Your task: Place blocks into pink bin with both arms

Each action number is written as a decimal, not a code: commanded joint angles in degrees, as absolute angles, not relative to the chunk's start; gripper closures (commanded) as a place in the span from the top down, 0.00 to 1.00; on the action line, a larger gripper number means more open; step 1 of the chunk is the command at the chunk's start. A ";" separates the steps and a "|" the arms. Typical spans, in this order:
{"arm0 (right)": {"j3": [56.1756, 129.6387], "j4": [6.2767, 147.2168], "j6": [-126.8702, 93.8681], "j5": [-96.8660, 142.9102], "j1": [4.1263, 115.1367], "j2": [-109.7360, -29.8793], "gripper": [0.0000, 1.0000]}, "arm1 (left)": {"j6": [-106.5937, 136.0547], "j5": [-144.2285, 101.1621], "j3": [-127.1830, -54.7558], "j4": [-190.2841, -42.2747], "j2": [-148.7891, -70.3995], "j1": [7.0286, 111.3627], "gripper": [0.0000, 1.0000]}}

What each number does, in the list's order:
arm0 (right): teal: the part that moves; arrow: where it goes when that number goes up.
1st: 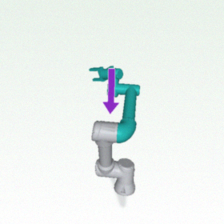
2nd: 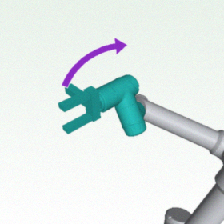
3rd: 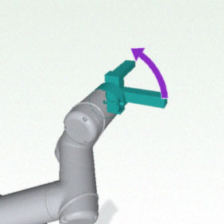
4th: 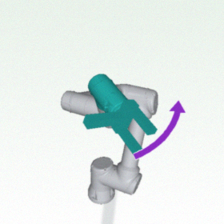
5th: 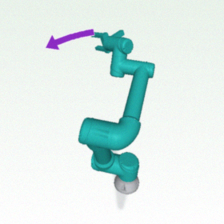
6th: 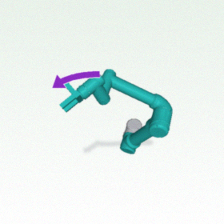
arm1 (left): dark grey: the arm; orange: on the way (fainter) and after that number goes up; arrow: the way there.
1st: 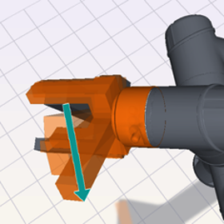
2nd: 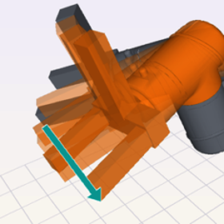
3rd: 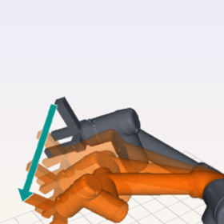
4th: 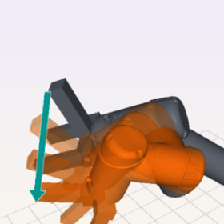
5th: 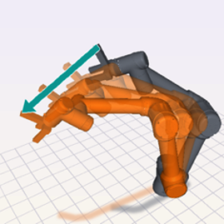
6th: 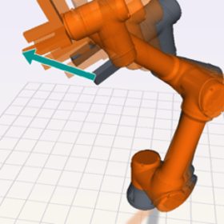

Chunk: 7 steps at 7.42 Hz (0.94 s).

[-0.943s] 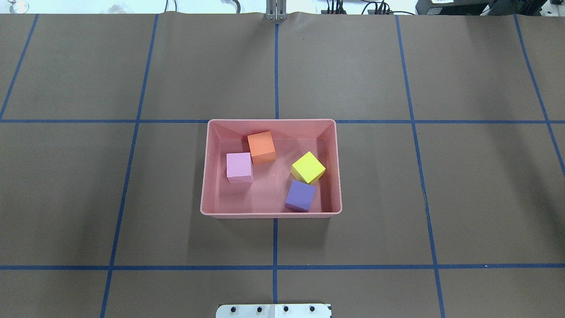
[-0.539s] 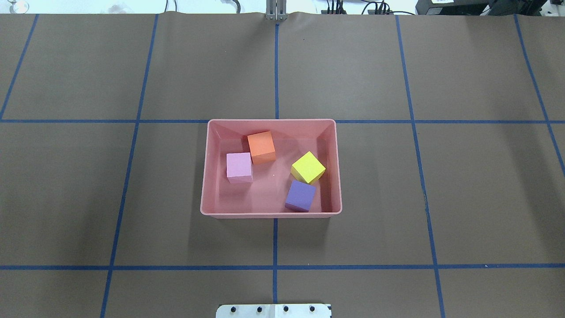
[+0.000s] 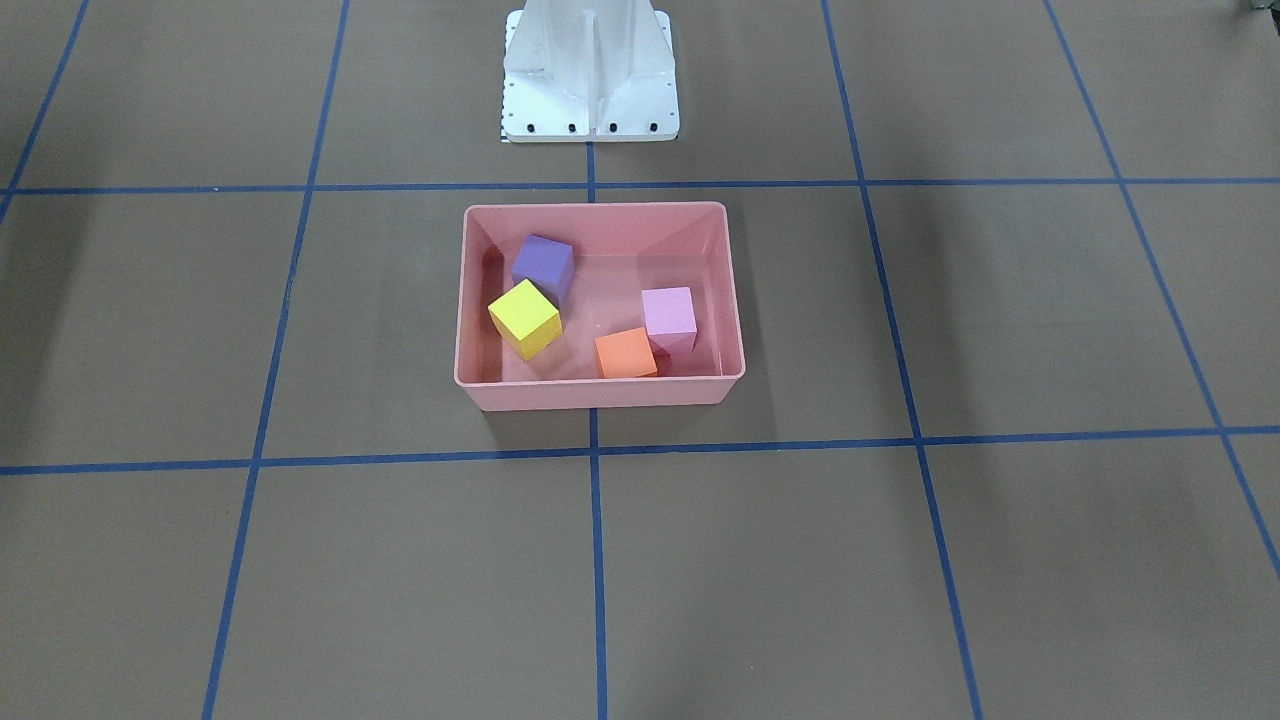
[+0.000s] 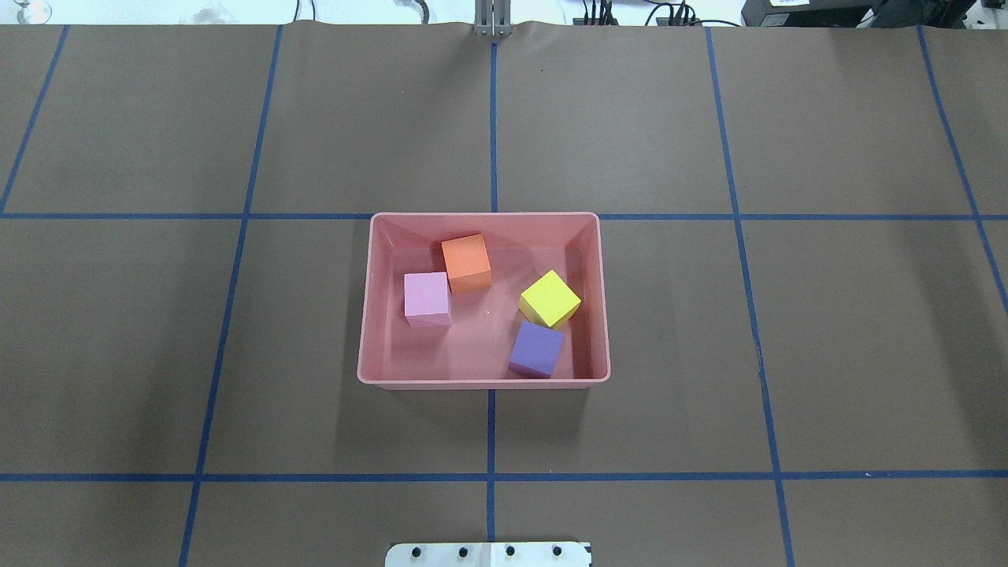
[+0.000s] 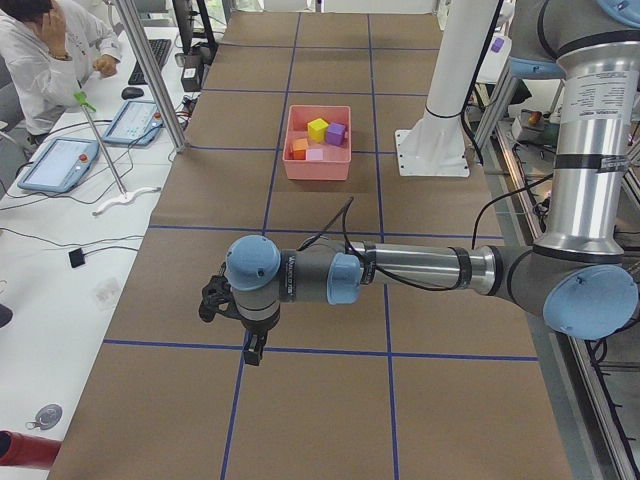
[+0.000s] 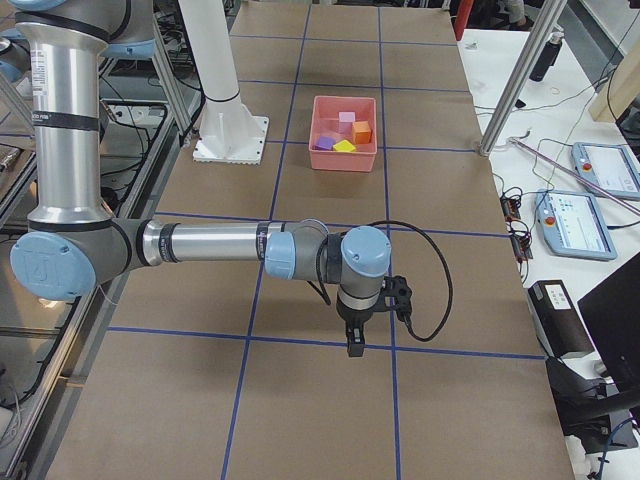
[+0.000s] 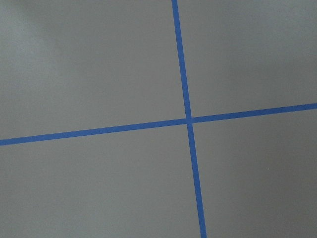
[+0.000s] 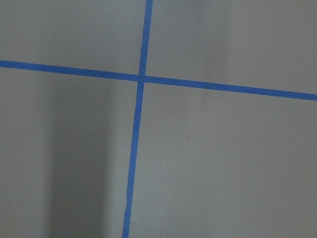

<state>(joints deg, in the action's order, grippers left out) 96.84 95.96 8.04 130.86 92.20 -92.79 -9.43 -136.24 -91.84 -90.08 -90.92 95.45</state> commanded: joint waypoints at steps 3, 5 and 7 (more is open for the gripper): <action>97.03 95.80 7.65 130.78 92.20 -92.37 1.00 | -9.40 -136.32 -91.93 -91.49 -89.38 95.45 1.00; 97.03 95.71 7.56 130.87 92.20 -92.29 1.00 | -9.32 -136.32 -91.93 -91.49 -89.38 95.45 1.00; 97.03 95.80 7.56 130.87 92.20 -92.11 1.00 | -9.40 -136.41 -91.85 -91.49 -89.30 95.45 1.00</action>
